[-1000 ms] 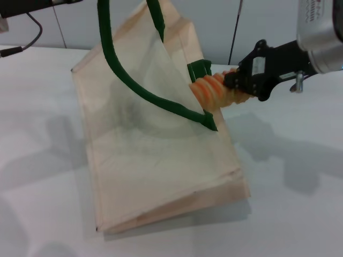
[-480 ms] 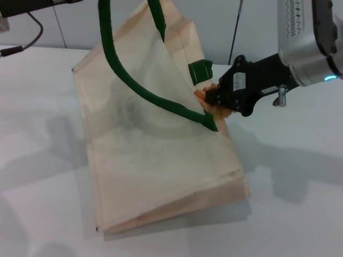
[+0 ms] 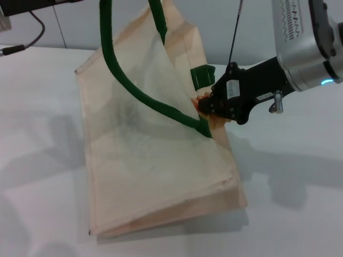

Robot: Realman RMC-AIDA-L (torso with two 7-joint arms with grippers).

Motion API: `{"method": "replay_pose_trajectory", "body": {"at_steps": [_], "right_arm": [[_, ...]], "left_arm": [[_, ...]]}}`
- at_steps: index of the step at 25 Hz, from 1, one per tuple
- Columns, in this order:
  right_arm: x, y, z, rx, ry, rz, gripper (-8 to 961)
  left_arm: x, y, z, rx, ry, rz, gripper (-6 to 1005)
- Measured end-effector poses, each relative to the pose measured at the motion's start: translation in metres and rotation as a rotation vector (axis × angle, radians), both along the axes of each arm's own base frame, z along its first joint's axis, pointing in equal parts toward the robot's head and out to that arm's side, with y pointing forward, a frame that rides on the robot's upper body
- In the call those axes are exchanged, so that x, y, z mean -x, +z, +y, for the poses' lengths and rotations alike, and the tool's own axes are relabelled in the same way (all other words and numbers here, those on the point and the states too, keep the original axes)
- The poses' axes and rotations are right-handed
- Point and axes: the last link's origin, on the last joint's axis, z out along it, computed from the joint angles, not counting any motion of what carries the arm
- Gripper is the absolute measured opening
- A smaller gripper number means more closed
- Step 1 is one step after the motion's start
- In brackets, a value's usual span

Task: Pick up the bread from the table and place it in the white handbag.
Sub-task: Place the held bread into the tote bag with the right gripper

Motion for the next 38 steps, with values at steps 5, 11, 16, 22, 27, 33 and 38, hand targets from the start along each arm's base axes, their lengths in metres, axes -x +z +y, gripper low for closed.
{"method": "replay_pose_trajectory", "body": {"at_steps": [5,11,16,22,27,33,38], "right_arm": [[0.001,-0.005,-0.004,0.026,0.006,0.0,28],[0.001,-0.008,-0.003,0.031,0.001,-0.006,28],[-0.001,-0.011,-0.002,0.032,-0.014,-0.008,26],[-0.001,-0.01,0.0,0.015,-0.031,0.003,118],[-0.002,-0.01,0.002,0.002,-0.04,0.004,226],[-0.005,-0.008,0.006,-0.025,-0.055,0.007,352],[-0.017,0.0,0.017,-0.122,-0.094,0.025,536]], "left_arm": [[-0.001,0.0,0.0,0.001,-0.001,-0.001,140],[-0.003,-0.001,0.001,0.002,-0.008,-0.002,140],[-0.003,-0.002,0.001,0.003,-0.008,-0.003,140],[-0.002,-0.001,0.001,0.001,-0.006,-0.002,140],[-0.001,-0.002,0.0,0.002,-0.003,-0.001,140],[0.001,-0.002,-0.001,0.001,0.003,0.001,140],[0.002,-0.002,-0.001,-0.001,0.007,0.002,140]]}}
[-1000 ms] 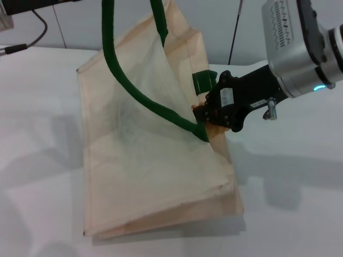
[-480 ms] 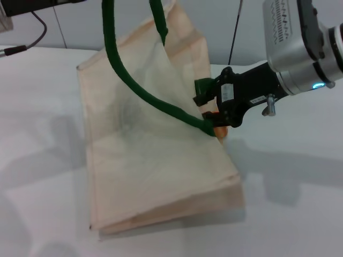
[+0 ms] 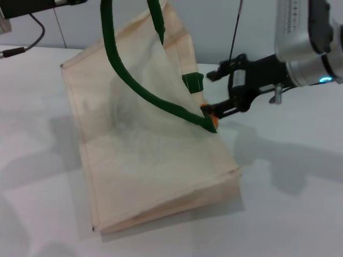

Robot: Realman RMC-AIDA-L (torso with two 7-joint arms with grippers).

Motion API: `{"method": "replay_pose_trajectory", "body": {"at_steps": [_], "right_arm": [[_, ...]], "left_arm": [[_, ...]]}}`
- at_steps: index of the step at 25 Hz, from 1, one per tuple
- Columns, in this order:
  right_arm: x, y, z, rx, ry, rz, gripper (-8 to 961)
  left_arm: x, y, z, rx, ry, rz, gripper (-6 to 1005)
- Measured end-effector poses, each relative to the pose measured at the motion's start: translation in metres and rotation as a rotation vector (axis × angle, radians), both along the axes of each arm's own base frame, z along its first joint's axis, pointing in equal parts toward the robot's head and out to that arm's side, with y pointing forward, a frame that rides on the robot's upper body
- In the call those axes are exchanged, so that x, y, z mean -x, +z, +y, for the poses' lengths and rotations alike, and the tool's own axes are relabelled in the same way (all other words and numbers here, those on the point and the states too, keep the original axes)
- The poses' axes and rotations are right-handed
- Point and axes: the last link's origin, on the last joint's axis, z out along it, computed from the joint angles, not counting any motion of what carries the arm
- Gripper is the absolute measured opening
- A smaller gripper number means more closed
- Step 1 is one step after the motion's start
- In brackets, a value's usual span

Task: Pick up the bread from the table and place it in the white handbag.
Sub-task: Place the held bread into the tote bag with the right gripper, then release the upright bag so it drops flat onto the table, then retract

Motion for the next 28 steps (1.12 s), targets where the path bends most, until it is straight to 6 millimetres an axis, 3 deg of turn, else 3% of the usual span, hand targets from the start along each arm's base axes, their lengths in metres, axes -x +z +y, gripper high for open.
{"method": "replay_pose_trajectory", "body": {"at_steps": [7,17,28], "right_arm": [[-0.024,0.036,0.025,-0.225,-0.141,0.141,845],[-0.05,0.069,0.029,-0.388,-0.247,0.343,885],[-0.06,0.077,0.027,-0.432,-0.265,0.393,886]], "left_arm": [[0.001,-0.001,0.0,0.002,0.008,0.0,140],[0.005,-0.003,0.001,0.003,0.033,0.012,143],[0.008,-0.004,0.006,-0.011,0.075,0.014,347]]}}
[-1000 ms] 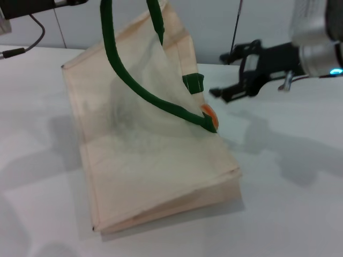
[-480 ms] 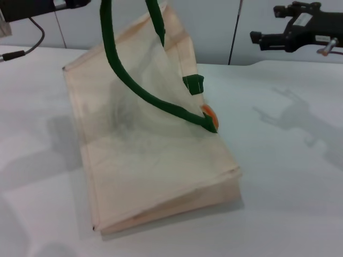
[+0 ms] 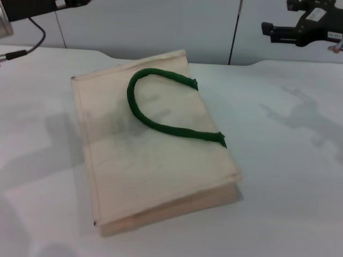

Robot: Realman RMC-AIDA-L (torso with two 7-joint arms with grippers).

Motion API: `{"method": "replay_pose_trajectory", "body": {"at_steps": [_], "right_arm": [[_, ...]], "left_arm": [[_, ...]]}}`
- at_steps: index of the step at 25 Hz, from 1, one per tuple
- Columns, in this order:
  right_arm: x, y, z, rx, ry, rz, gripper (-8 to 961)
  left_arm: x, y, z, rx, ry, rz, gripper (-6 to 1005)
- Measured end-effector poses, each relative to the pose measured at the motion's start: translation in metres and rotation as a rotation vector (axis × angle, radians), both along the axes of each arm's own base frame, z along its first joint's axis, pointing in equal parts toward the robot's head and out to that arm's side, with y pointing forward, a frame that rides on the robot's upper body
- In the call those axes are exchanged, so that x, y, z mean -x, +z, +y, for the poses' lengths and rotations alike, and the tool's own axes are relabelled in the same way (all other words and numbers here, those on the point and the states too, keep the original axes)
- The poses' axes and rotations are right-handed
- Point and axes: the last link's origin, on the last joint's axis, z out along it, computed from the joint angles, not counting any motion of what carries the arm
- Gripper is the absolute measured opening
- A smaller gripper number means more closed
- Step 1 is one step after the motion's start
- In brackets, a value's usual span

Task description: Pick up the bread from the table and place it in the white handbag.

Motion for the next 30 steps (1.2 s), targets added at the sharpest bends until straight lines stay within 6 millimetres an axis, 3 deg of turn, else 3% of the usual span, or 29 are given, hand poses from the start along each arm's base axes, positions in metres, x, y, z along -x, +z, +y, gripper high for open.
{"method": "replay_pose_trajectory", "body": {"at_steps": [6,10,14,20,23,30], "right_arm": [[-0.016,0.003,-0.001,-0.041,-0.039,0.058,887],[-0.022,0.002,-0.004,-0.102,-0.021,0.154,887],[-0.032,0.002,-0.009,-0.189,-0.004,0.23,888],[-0.054,0.003,-0.014,-0.321,-0.072,0.313,889],[-0.062,0.0,-0.016,-0.388,-0.081,0.332,889],[-0.081,-0.007,-0.027,-0.515,-0.157,0.403,888]], "left_arm": [[-0.001,0.003,0.006,-0.092,-0.02,0.017,591],[0.0,0.013,0.007,-0.22,-0.061,0.018,816],[0.008,0.008,0.002,-0.402,-0.075,0.04,878],[0.023,0.001,-0.003,-0.612,0.01,0.032,878],[0.04,-0.013,-0.006,-0.718,0.095,-0.062,878],[0.053,-0.04,-0.016,-0.849,0.179,-0.107,879]]}}
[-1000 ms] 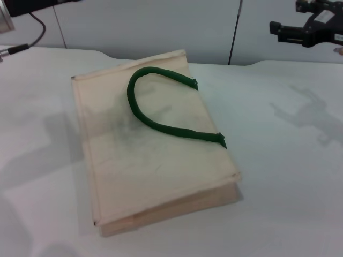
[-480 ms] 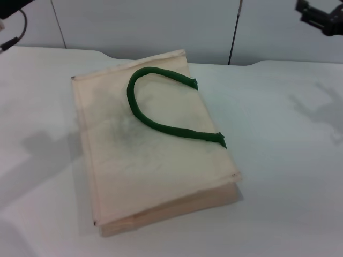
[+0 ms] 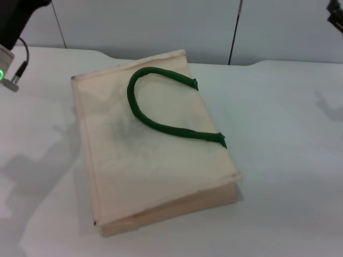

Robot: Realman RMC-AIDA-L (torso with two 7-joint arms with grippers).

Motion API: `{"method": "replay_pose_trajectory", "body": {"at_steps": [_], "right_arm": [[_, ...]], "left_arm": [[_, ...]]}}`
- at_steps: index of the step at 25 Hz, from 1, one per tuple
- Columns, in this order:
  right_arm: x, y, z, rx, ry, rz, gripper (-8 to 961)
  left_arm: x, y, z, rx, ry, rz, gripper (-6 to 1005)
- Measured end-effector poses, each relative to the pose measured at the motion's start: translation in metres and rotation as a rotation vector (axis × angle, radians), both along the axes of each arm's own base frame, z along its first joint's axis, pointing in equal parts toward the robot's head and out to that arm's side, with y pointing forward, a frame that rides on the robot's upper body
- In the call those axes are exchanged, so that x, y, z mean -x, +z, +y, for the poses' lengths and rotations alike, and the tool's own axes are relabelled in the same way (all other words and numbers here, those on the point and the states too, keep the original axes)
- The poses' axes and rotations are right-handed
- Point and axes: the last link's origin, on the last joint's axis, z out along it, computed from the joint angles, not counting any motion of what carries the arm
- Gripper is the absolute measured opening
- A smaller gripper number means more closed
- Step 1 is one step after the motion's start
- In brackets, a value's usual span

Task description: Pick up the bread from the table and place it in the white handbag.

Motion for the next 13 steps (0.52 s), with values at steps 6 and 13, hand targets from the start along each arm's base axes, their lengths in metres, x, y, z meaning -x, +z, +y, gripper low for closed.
{"method": "replay_pose_trajectory", "body": {"at_steps": [6,13], "right_arm": [[-0.019,-0.003,-0.017,-0.123,-0.085,0.084,887],[-0.024,-0.011,-0.027,-0.15,-0.104,0.082,890]], "left_arm": [[-0.004,-0.024,-0.001,0.022,0.017,0.0,879],[0.002,-0.029,-0.005,0.035,0.043,-0.014,878]]}}
